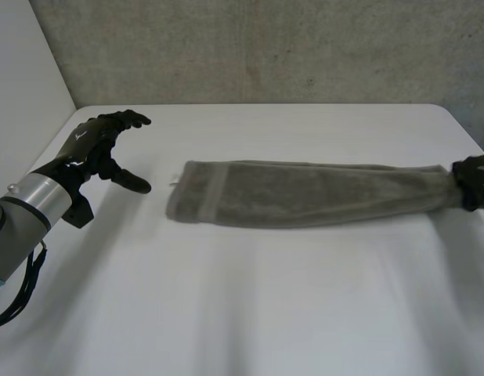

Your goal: Fold the towel.

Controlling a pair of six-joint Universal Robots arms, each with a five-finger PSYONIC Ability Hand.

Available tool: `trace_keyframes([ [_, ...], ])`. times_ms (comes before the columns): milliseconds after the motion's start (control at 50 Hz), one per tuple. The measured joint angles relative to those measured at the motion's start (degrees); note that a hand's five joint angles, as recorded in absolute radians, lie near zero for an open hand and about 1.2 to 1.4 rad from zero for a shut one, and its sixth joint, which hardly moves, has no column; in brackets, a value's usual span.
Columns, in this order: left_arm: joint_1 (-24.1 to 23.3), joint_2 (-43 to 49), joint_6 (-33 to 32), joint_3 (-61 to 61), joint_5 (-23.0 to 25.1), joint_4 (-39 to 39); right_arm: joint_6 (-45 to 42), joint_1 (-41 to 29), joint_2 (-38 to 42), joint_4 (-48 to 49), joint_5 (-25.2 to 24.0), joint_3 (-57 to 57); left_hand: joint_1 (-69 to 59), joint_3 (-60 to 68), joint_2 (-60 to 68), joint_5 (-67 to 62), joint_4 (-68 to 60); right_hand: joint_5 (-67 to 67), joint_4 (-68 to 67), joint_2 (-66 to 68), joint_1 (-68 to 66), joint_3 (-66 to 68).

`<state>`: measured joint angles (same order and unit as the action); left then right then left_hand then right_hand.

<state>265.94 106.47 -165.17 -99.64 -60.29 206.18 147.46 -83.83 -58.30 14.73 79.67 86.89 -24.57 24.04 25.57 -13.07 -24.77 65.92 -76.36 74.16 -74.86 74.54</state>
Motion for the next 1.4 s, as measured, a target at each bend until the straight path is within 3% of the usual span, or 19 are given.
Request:
trace_keyframes([
  [100,-0.1,-0.2,0.0,0.0,0.0,0.0,0.2,0.5,-3.3,-0.2,2.2,-4.4,0.0,0.0,0.0,0.0,0.0,0.0,0.0,0.1,-0.1,0.0],
  [180,-0.1,-0.2,0.0,0.1,0.0,0.0,0.6,-3.1,-4.9,-0.5,2.9,-8.6,0.0,0.0,0.0,0.0,0.0,0.0,0.0,0.3,-0.2,0.6],
  [360,-0.1,-0.2,0.0,0.0,0.0,0.0,-0.7,-27.3,-2.4,-0.3,1.5,-19.4,0.0,0.0,0.0,0.0,0.0,0.0,0.0,0.3,-0.3,1.4],
  [440,-0.1,-0.3,0.0,-0.1,0.0,0.0,-2.1,-38.4,4.4,-1.2,-0.8,-26.2,0.0,0.0,0.0,0.0,0.0,0.0,0.0,0.3,-0.3,1.4],
  [500,-0.1,-0.3,0.0,-0.1,0.0,0.0,-2.8,-42.9,10.2,-4.2,-2.4,-31.0,0.0,0.0,0.0,0.0,0.0,-2.7,3.0,-1.2,1.9,-1.2],
  [580,-0.1,-0.4,0.0,-0.2,0.0,-0.1,-3.7,-46.0,17.5,-10.7,-3.5,-37.4,0.0,0.0,0.0,0.0,0.0,-32.3,31.7,-30.2,30.2,-29.7],
  [600,-0.1,-0.4,0.0,-0.2,0.0,-0.1,-4.2,-46.6,19.9,-13.5,-3.7,-39.9,0.0,0.0,0.0,0.0,0.0,-44.3,43.0,-42.8,42.5,-40.8],
  [620,-0.1,-0.4,0.0,-0.2,0.0,-0.1,-4.5,-47.0,21.7,-15.7,-3.6,-41.9,0.0,0.0,0.0,0.0,0.0,-55.1,53.3,-52.0,52.4,-51.2],
  [680,-0.2,-0.4,0.0,-0.2,0.0,-0.1,-5.0,-47.2,24.3,-20.1,-3.3,-45.9,0.0,0.0,0.0,0.0,0.0,-62.6,62.0,-60.1,60.3,-60.2],
  [760,-0.2,-0.4,0.0,-0.3,0.1,-0.1,-4.1,-46.4,24.4,-23.8,-2.6,-48.7,0.0,0.0,0.0,0.0,0.0,-62.6,62.2,-60.5,61.3,-60.7],
  [900,-0.4,-0.4,0.0,-0.3,0.3,-0.1,2.3,-42.5,16.4,-23.6,-2.6,-44.6,0.0,0.0,0.0,0.0,0.0,-62.6,62.2,-60.5,61.3,-60.7],
  [1040,-1.0,-0.7,0.0,-0.9,0.7,-0.3,7.3,-37.4,5.6,-22.0,-3.0,-34.1,0.0,0.0,0.0,0.0,0.0,-62.6,62.2,-60.5,61.3,-60.7],
  [1160,-2.3,-1.4,0.0,-1.4,1.0,-0.3,7.4,-34.1,1.5,-21.8,-3.3,-23.6,0.0,0.1,0.0,-0.6,0.0,-62.6,62.2,-60.5,61.3,-60.7],
  [1400,-13.1,6.5,-2.5,7.8,2.3,-1.4,6.9,-29.0,-2.5,-11.9,-7.9,0.0,0.0,0.1,0.0,-0.7,0.0,-62.6,62.2,-60.5,61.5,-60.7],
])
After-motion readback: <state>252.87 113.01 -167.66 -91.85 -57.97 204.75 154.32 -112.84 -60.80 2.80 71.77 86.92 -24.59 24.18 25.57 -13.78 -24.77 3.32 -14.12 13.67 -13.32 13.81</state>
